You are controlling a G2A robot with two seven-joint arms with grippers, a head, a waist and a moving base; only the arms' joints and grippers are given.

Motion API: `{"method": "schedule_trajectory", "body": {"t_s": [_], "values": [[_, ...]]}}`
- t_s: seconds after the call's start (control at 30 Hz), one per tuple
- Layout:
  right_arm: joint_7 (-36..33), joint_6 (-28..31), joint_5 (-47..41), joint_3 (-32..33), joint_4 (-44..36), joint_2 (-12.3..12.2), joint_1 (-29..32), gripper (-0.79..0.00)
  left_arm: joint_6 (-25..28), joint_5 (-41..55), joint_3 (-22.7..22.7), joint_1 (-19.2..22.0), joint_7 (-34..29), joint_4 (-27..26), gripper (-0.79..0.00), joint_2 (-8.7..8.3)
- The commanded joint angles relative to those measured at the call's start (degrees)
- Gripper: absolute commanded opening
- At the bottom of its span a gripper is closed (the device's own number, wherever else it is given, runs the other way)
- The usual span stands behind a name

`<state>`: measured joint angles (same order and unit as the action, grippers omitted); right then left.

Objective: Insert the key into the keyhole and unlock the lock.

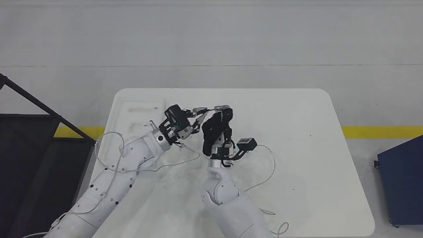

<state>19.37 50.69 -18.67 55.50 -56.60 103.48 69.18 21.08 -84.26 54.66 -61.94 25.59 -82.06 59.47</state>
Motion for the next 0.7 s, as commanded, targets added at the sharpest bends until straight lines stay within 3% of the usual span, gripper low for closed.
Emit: {"method": "schedule_trajectory", "body": {"t_s": [0.0,0.33,0.67], "values": [[0.0,0.0,0.0,0.0,0.0,0.0,0.0,-0.785,0.12,-4.34,-0.27,0.52,1.84,0.7,-0.785,-0.05],[0.0,0.0,0.0,0.0,0.0,0.0,0.0,-0.785,-2.4,-21.85,-1.09,2.31,16.23,4.66,-0.785,-0.7],[0.0,0.0,0.0,0.0,0.0,0.0,0.0,-0.785,-9.32,-26.06,-0.81,3.03,19.99,6.38,-0.785,-0.28]]}}
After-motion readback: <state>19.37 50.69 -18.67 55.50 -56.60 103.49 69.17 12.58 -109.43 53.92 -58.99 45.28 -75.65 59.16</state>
